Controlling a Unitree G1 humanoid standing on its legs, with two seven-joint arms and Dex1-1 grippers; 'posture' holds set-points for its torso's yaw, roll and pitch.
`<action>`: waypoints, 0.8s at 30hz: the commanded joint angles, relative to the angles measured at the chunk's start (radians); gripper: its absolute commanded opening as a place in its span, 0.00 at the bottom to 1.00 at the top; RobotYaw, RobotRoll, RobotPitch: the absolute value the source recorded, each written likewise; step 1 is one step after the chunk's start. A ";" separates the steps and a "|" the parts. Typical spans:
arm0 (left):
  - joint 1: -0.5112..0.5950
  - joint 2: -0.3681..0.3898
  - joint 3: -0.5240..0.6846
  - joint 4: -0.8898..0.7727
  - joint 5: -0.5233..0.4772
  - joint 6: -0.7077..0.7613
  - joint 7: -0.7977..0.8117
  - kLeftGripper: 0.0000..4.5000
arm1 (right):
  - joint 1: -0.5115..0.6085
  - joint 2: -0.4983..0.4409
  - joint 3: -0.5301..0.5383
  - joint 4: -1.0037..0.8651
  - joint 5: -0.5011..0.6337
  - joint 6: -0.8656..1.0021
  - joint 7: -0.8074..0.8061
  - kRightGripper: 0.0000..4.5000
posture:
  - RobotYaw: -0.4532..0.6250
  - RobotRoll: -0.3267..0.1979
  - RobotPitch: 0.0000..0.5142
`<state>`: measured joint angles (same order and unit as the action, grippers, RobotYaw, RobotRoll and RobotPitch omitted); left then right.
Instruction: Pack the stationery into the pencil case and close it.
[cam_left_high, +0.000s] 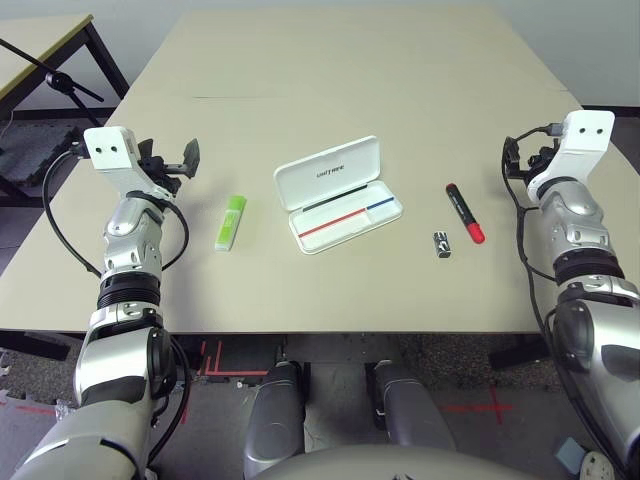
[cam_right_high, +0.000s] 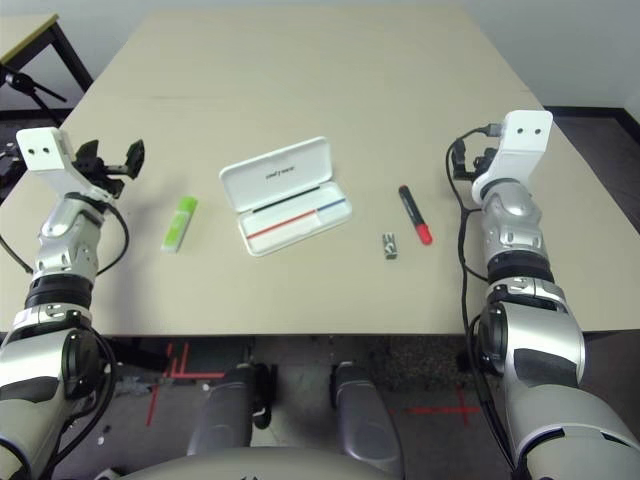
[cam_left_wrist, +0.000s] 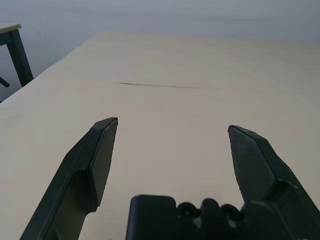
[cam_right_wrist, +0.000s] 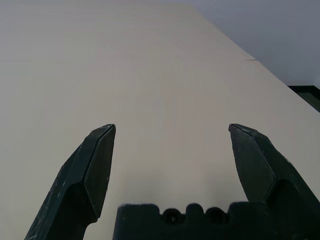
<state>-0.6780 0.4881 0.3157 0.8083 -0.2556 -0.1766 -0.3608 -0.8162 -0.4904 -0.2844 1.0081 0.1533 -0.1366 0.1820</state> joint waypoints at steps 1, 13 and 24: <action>0.006 0.008 0.004 0.007 0.003 -0.008 -0.009 0.99 | -0.001 0.008 0.005 0.016 -0.008 -0.012 -0.001 1.00 | 0.37 0.62 0.25; -0.001 0.011 0.006 0.012 0.003 -0.009 -0.015 0.99 | 0.000 0.012 0.006 0.020 -0.008 -0.016 -0.001 1.00 | 0.38 0.62 0.25; 0.021 0.019 0.005 -0.028 -0.001 0.007 -0.031 0.99 | 0.004 -0.004 0.043 -0.031 0.004 0.030 0.193 1.00 | 0.38 0.62 0.26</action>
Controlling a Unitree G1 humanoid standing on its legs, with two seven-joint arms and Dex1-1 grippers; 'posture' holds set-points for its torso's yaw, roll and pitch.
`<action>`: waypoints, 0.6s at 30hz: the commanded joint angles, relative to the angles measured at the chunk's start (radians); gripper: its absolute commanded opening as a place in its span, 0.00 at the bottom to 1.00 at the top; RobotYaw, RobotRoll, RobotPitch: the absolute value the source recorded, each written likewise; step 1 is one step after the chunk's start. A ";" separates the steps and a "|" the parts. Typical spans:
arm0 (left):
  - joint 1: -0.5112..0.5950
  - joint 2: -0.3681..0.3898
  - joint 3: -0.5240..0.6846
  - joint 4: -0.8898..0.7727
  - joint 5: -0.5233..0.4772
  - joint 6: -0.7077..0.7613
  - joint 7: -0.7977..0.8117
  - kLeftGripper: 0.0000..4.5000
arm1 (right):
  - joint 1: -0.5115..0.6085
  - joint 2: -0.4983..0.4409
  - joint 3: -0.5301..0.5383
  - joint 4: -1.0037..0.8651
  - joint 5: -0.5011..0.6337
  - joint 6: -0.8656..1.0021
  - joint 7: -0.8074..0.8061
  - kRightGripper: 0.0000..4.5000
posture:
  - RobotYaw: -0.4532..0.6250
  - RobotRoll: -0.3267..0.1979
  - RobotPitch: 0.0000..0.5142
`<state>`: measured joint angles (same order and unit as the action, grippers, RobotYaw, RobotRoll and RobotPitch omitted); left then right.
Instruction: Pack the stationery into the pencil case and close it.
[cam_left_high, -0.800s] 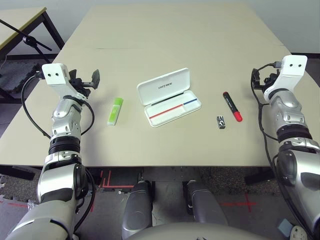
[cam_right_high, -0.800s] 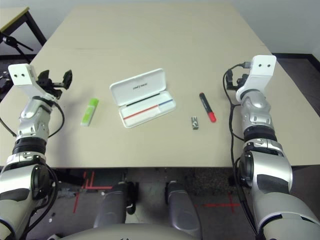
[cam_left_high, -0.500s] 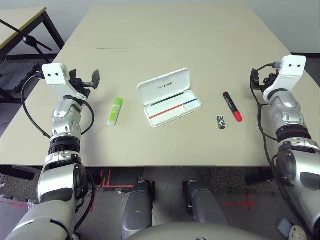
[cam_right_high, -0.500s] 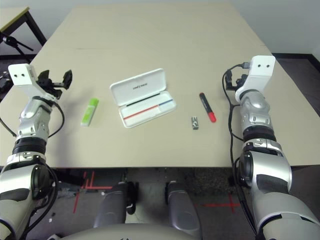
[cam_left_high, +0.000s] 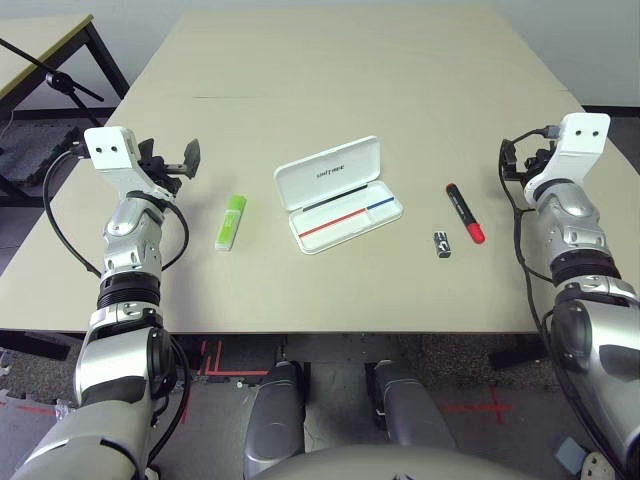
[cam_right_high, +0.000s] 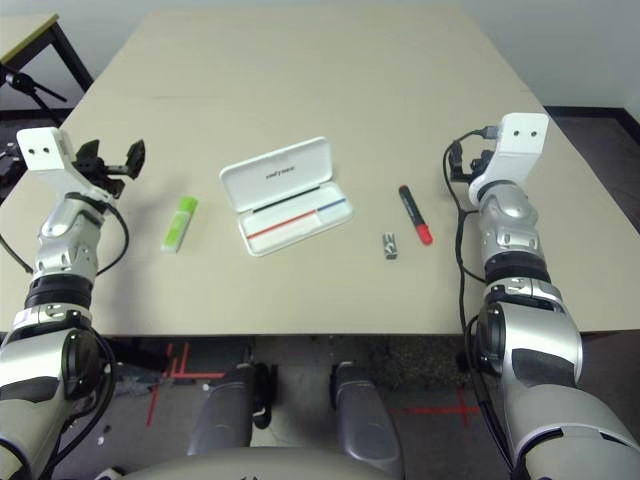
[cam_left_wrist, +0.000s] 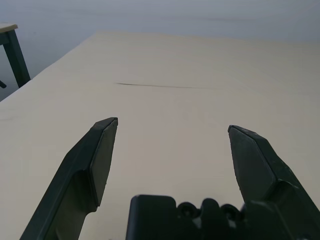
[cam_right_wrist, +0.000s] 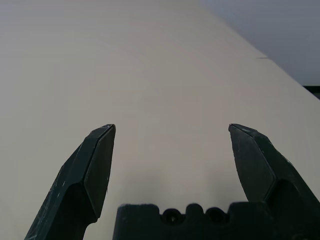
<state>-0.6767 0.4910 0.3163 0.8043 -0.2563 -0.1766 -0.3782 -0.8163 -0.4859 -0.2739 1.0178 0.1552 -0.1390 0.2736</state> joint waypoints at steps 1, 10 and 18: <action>0.024 0.017 0.002 -0.035 0.000 0.012 -0.018 0.99 | 0.012 -0.013 0.049 -0.060 -0.003 0.043 0.144 1.00 | 0.38 0.62 0.27; 0.058 0.023 -0.005 -0.189 -0.016 0.080 -0.054 0.99 | 0.139 -0.063 0.191 -0.350 0.012 0.206 0.507 1.00 | 0.37 0.62 0.27; 0.118 0.041 -0.070 -0.545 -0.077 0.247 -0.178 0.99 | 0.216 -0.101 0.222 -0.614 0.105 0.422 0.711 1.00 | 0.38 0.62 0.28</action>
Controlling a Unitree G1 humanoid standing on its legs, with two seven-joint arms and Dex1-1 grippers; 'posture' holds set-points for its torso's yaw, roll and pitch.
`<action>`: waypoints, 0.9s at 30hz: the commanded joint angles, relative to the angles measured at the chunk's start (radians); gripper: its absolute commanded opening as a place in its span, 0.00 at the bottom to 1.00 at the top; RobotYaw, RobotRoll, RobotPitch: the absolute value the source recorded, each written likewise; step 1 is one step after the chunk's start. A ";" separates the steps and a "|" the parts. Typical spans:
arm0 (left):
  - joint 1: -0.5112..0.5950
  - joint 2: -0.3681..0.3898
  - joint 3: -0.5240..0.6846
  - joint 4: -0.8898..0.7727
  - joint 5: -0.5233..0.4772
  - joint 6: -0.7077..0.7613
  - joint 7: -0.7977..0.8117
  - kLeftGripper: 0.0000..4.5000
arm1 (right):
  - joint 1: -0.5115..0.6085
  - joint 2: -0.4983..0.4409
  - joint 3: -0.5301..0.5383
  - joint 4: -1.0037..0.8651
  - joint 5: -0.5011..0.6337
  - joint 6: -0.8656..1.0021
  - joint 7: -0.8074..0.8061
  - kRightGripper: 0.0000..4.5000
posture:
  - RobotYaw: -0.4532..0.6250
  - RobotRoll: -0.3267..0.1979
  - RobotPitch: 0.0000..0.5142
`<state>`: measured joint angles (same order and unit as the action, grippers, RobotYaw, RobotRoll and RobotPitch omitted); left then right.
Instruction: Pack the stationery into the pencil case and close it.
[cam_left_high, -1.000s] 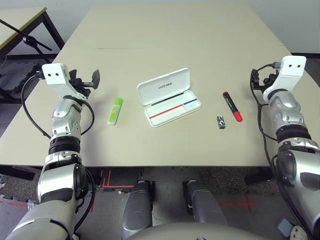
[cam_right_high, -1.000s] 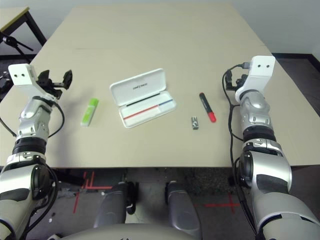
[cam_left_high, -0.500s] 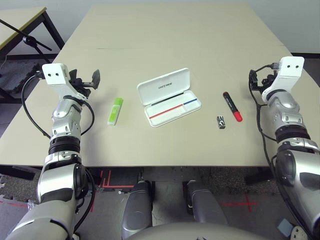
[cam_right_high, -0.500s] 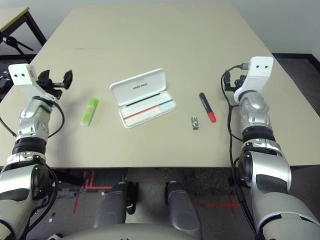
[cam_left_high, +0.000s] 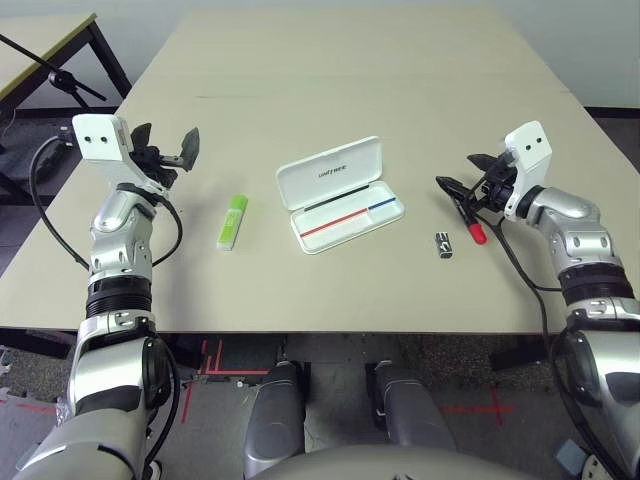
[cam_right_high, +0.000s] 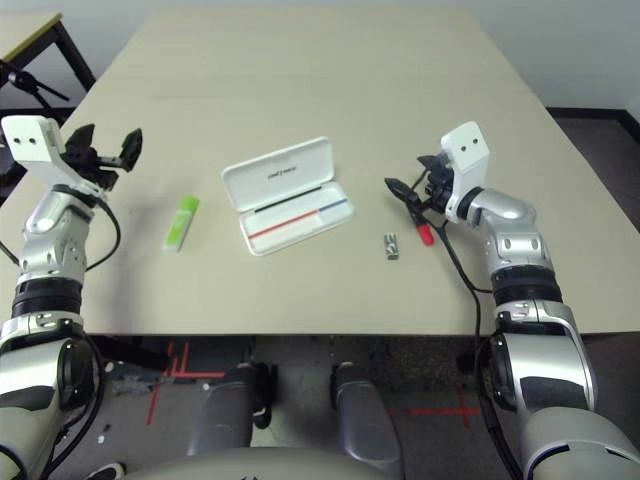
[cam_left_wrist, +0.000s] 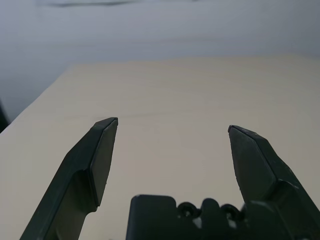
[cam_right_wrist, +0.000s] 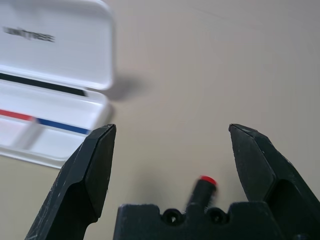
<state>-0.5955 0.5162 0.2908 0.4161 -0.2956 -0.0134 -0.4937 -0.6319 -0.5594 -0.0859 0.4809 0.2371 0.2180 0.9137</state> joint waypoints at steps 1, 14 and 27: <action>0.046 0.016 -0.052 -0.200 -0.045 0.109 -0.072 0.99 | 0.038 -0.032 0.039 -0.094 0.025 0.079 0.083 1.00 | 0.38 0.62 0.28; 0.173 0.054 -0.270 -0.717 -0.224 0.478 -0.271 0.99 | 0.047 -0.058 0.062 -0.139 0.010 0.122 0.122 1.00 | 0.39 0.62 0.28; 0.226 0.073 -0.509 -0.688 -0.039 0.490 -0.327 0.99 | 0.053 -0.066 0.069 -0.146 -0.003 0.115 0.123 1.00 | 0.38 0.62 0.27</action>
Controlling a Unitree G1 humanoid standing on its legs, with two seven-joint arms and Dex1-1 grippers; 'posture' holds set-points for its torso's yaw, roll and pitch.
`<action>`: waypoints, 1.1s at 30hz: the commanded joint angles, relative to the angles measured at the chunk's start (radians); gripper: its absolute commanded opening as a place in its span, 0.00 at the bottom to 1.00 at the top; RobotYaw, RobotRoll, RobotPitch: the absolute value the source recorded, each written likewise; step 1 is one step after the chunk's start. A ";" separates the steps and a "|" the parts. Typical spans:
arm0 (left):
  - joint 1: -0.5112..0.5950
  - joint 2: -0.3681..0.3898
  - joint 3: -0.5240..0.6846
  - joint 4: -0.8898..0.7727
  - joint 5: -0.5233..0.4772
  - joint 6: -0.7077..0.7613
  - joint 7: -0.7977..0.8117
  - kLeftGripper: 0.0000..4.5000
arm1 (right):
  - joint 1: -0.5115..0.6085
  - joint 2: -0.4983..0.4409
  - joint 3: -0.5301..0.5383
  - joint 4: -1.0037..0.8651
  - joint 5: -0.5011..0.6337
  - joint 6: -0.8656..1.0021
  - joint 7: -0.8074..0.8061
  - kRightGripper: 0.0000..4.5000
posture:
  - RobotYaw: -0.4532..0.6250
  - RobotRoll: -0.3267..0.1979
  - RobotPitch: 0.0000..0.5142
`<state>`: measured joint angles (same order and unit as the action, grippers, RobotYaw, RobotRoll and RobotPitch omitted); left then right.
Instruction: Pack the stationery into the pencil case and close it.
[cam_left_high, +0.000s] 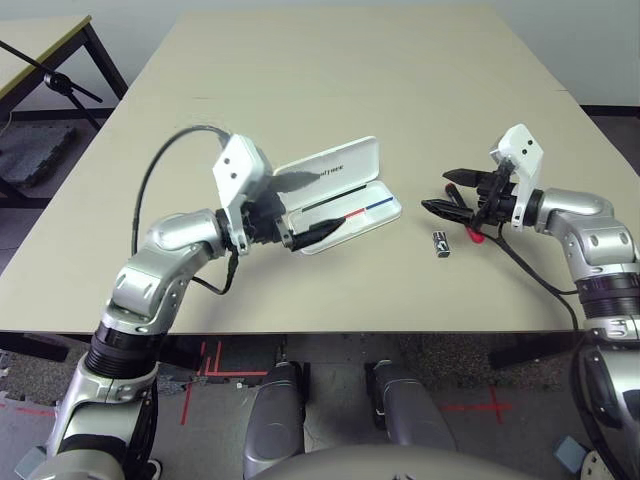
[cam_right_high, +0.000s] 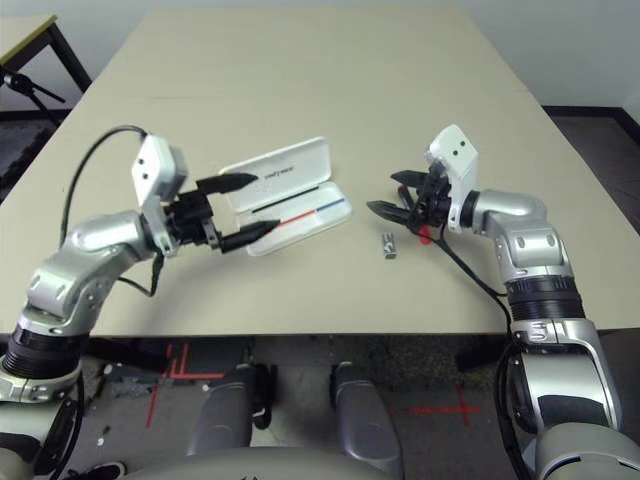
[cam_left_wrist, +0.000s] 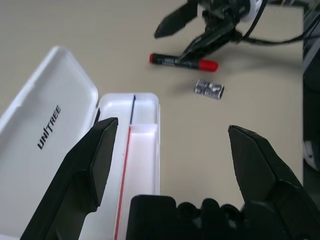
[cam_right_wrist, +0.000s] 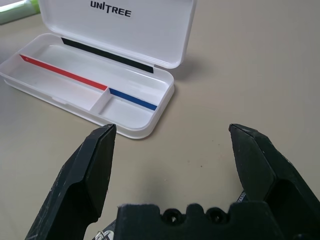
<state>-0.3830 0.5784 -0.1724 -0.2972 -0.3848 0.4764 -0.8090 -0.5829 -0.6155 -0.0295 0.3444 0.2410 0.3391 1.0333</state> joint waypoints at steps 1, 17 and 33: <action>0.017 0.011 -0.059 0.036 0.067 -0.007 -0.014 0.99 | 0.004 -0.010 0.013 -0.009 -0.008 -0.007 0.002 1.00 | 0.38 0.62 0.27; 0.020 -0.003 -0.161 0.165 0.215 0.022 -0.035 0.99 | -0.012 0.007 0.019 0.001 -0.018 -0.033 -0.031 1.00 | 0.37 0.62 0.27; 0.017 -0.039 -0.152 0.187 0.205 0.070 -0.057 0.99 | -0.017 -0.007 0.011 0.006 -0.011 -0.041 -0.029 1.00 | 0.36 0.62 0.27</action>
<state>-0.3669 0.5388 -0.3248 -0.1239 -0.1739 0.5273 -0.8536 -0.5989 -0.6099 -0.0145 0.3533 0.2253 0.3018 0.9944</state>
